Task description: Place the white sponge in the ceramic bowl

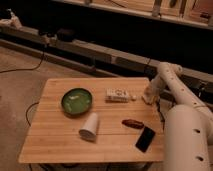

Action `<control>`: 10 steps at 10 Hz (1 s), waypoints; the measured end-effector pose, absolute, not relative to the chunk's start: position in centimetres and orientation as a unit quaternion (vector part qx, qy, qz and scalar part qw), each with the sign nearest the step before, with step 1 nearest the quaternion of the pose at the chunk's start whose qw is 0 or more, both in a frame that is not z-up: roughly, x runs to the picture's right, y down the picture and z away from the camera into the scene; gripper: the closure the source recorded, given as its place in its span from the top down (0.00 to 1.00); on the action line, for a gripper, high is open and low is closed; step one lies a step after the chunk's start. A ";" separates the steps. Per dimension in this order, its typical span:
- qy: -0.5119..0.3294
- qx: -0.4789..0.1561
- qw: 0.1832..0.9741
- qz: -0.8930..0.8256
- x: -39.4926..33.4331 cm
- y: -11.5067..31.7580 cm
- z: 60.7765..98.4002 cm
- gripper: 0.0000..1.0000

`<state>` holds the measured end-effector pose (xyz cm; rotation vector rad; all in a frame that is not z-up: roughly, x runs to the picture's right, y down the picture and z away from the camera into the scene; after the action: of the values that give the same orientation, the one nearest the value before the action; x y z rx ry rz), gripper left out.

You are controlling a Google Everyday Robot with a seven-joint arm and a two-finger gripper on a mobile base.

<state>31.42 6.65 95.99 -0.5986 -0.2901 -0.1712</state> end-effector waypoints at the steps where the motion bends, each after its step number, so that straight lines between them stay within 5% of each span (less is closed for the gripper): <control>1: -0.149 -0.289 0.942 -0.087 31.2 6.1 95.6 0.00; 10: -0.287 -0.178 0.929 -0.153 19.9 -3.5 80.4 0.00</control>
<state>19.89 -3.47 80.42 -0.3644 -0.5886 -0.3140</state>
